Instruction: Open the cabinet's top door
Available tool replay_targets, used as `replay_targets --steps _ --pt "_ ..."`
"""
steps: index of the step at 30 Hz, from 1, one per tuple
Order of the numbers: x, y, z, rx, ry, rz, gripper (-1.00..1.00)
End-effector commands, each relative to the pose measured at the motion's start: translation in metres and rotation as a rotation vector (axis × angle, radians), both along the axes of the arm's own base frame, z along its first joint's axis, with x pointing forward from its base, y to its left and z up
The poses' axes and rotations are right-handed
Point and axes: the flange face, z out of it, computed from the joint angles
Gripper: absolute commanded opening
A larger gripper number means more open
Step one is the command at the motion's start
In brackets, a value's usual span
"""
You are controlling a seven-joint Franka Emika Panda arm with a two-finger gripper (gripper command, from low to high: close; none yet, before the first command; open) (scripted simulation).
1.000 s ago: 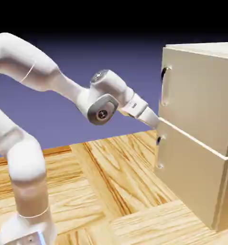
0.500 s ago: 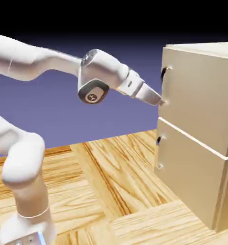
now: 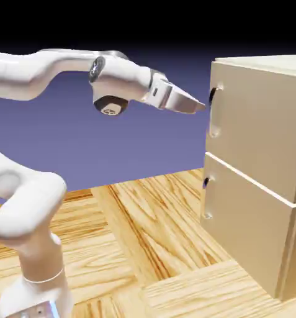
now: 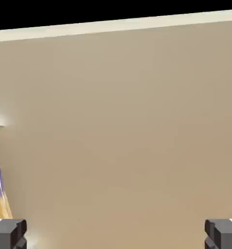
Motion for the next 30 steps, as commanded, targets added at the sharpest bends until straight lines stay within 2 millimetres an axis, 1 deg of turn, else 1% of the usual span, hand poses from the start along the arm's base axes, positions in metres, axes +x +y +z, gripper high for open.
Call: replay_targets --steps 1,8,15,22,26,30 --pt "0.000 0.004 0.000 -0.001 -0.013 0.001 0.00" --pt "0.006 0.030 -0.004 -0.018 -0.102 0.009 0.00" --pt "0.021 0.058 -0.023 -0.043 -0.180 0.020 0.00" --pt "0.045 0.083 -0.056 -0.072 -0.245 0.027 0.00" --pt "0.062 0.093 -0.081 -0.089 -0.277 0.027 0.00" --pt "0.080 0.101 -0.110 -0.105 -0.303 0.022 0.00"
